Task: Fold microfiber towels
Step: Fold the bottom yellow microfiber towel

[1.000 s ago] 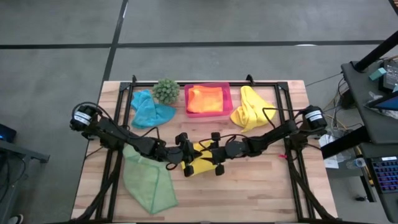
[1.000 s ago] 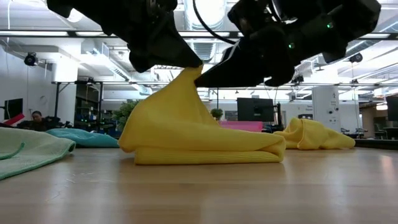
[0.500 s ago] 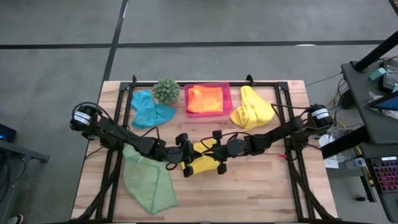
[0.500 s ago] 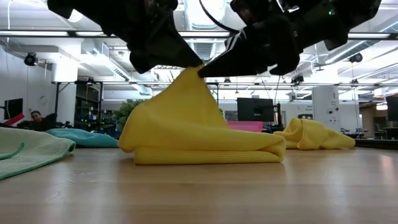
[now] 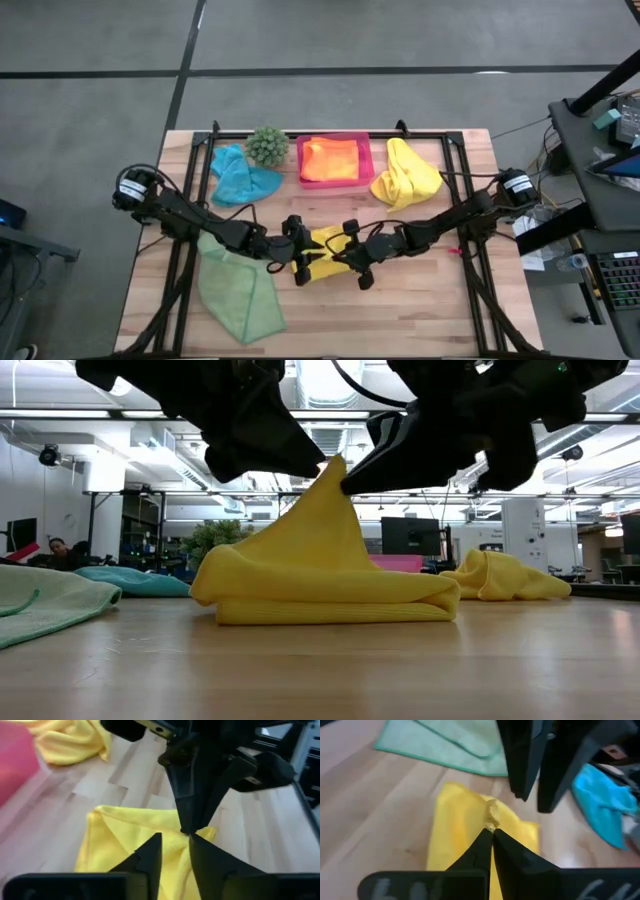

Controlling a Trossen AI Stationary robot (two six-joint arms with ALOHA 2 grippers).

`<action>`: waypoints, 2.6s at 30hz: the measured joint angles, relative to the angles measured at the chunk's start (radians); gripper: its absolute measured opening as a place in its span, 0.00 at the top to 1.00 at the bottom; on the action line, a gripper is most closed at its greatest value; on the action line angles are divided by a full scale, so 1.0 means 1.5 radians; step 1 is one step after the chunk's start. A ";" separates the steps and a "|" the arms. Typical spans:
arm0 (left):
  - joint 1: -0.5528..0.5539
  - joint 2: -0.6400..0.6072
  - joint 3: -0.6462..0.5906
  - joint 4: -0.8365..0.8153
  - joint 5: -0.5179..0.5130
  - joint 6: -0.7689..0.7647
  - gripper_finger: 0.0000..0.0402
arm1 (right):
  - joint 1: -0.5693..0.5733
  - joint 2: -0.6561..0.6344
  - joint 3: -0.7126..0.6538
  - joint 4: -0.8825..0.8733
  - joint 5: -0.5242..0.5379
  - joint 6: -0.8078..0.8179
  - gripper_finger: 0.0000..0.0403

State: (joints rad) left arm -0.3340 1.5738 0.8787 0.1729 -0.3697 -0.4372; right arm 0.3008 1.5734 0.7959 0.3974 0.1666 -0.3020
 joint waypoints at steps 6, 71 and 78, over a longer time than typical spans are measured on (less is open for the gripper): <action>0.000 -0.014 0.005 -0.089 0.096 -0.051 0.69 | 0.012 0.000 0.001 -0.017 -0.012 0.008 0.98; 0.021 -0.070 -0.091 -0.156 0.100 -0.311 1.00 | 0.006 0.000 0.001 0.003 -0.005 0.032 0.98; 0.021 -0.092 -0.087 -0.154 0.084 -0.280 1.00 | 0.003 0.008 0.001 0.039 -0.006 0.032 0.98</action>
State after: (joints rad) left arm -0.3031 1.4353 0.7478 -0.0580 -0.2432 -0.8570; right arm 0.3050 1.5860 0.7975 0.4552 0.1577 -0.2535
